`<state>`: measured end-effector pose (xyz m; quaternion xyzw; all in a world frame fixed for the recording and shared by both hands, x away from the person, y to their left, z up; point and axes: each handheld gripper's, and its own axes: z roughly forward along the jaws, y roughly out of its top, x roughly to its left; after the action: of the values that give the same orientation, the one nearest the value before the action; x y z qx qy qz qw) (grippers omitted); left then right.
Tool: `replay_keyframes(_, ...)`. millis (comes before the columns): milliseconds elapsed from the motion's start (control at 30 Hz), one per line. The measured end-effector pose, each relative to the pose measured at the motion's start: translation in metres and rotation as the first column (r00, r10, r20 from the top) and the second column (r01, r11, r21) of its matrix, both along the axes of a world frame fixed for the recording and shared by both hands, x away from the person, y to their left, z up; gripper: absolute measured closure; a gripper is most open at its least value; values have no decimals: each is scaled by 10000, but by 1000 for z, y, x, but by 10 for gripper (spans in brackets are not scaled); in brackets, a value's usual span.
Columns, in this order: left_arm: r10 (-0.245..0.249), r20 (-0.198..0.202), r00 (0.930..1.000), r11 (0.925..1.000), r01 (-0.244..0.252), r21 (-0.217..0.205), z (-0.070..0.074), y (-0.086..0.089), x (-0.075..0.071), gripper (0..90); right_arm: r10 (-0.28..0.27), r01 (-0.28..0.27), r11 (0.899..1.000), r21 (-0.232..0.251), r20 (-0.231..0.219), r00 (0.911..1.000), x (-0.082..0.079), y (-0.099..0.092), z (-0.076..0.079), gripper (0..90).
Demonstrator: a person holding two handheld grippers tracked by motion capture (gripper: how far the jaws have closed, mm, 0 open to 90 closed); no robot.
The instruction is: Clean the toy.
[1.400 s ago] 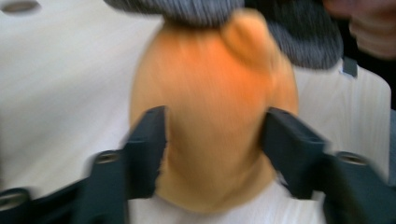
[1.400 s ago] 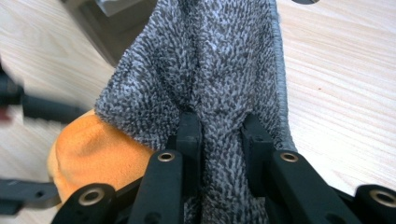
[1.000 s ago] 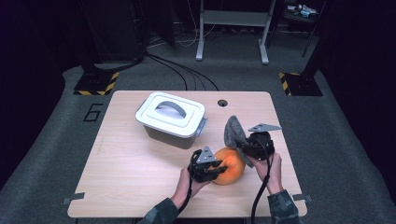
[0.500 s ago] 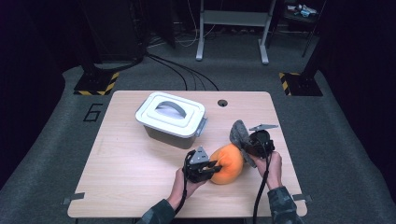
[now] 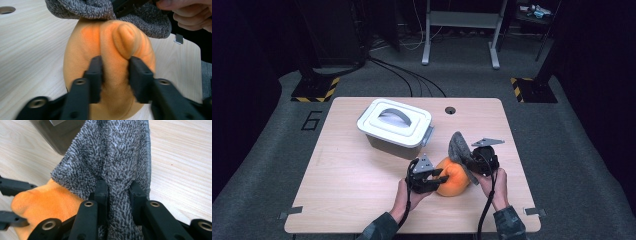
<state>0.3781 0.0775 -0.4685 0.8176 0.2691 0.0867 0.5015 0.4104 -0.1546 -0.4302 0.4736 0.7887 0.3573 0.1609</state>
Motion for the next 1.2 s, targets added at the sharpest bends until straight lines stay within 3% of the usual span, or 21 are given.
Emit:
replay_keyframes(100, 326, -22, 9995, 9994, -326, 154, 0, 2, -3, 392, 171, -164, 9993, -336, 227, 9996, 0, 1, 0, 733)
replay_keyframes(167, 408, -188, 9990, 9988, -402, 293, -4, 0, -3, 338, 87, -81, 9994, -336, 175, 9998, -1, 2, 0, 733)
replay_keyframes(233, 344, -416, 9985, 9991, -333, 257, -9, -2, 0, 341, 129, -120, 9994, -319, 277, 9995, -1, 2, 0, 733)
replay_keyframes(467, 173, -508, 9986, 9994, -158, 305, -13, -4, 4, 637, -66, 80, 9993, -355, 391, 9992, -2, 2, -3, 733)
replay_keyframes(633, 87, -443, 9990, 9997, -77, 215, -13, -4, 4, 690, -303, 328, 9988, -364, 661, 9974, -3, -7, 2, 730)
replay_keyframes(700, 61, -468, 9989, 9998, -52, 186, -13, -2, 4, 694, -790, 883, 9915, -958, 965, 9922, -1, -15, 5, 729)
replay_keyframes(767, 106, -508, 9987, 9999, -102, 92, -13, -1, 4, 693, -1031, 1146, 9862, -1194, 988, 9898, 3, -23, 5, 727)
replay_keyframes(867, 120, -519, 9986, 9999, -121, 0, -13, 0, 4, 694, -1715, 1860, 9649, -1854, 915, 9809, 17, -40, -5, 717)
replay_keyframes(900, 115, -524, 9986, 9999, -115, 7, -13, 0, 4, 694, -1715, 1860, 9649, -1854, 915, 9809, 17, -40, -5, 717)
replay_keyframes(1133, 156, -564, 9983, 9998, -161, -79, -14, 1, 5, 695, -2491, 2514, 9316, -2625, 428, 9675, 41, -59, -34, 663)
replay_keyframes(1200, 149, -559, 9983, 9999, -154, -74, -13, 2, 5, 696, -2590, 2559, 9264, -2762, 258, 9655, 47, -63, -42, 638)
